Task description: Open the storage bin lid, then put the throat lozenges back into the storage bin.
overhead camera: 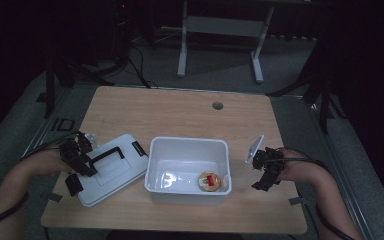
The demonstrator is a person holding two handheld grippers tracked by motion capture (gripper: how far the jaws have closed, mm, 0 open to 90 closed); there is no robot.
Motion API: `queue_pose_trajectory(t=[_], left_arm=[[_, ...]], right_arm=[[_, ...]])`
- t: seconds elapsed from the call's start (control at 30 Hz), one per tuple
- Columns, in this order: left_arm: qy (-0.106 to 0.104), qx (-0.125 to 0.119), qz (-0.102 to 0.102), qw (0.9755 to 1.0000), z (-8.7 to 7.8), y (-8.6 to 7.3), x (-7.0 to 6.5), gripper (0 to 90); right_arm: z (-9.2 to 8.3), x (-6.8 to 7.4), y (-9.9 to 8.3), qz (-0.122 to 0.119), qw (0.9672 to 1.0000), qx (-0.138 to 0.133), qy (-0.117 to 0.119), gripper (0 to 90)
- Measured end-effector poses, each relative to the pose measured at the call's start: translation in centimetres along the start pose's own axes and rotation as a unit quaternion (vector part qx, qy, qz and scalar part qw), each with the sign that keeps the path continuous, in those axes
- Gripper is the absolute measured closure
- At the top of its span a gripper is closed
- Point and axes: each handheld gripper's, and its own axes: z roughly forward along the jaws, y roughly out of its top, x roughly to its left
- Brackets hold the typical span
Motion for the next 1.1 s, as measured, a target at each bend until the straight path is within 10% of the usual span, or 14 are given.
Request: queue_pose_trajectory(t=[0.3, 1.1], left_arm=[[0.01, 0.044, -0.004, 0.999, 1.2, 0.7, 0.1, 66.0], [-0.035, 0.064, -0.023, 0.9971, 1.6, 1.2, 0.3, 83.1]], right_arm=[[1.0, -0.1, -1.1, 0.021, 0.9995, 0.015, 0.017, 14.6], [2.9, -0.6, -1.6, 0.035, 0.9981, 0.035, 0.036, 14.8]])
